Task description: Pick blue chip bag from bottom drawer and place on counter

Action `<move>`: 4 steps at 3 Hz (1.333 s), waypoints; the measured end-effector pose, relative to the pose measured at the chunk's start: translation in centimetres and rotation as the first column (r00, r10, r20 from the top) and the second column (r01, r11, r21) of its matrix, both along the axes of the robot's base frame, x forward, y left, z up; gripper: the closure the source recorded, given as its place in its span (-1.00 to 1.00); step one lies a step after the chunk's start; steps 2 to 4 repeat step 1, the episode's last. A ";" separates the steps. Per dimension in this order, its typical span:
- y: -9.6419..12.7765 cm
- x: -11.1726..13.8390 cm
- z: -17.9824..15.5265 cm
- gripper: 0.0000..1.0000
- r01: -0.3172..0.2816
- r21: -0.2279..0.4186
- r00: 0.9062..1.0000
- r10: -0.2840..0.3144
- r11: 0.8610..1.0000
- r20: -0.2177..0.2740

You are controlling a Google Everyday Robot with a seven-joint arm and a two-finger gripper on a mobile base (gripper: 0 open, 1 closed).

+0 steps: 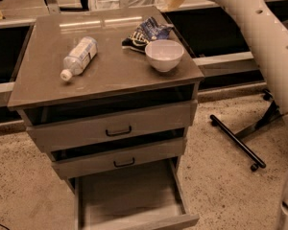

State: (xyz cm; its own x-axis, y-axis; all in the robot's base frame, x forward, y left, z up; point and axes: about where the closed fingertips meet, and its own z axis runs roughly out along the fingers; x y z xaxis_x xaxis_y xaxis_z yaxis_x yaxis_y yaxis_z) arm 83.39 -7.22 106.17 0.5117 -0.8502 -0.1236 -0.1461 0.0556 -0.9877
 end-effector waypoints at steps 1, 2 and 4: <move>-2.7 -1.5 2.6 -1.00 0.109 -0.056 0.993 -0.106 0.992 0.056; -2.7 -1.5 2.6 -1.00 0.109 -0.056 0.993 -0.106 0.992 0.056; -2.7 -1.5 2.6 -1.00 0.109 -0.056 0.993 -0.106 0.992 0.056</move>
Offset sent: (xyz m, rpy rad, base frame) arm 0.0000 0.0000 0.0000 0.0000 0.0000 0.0000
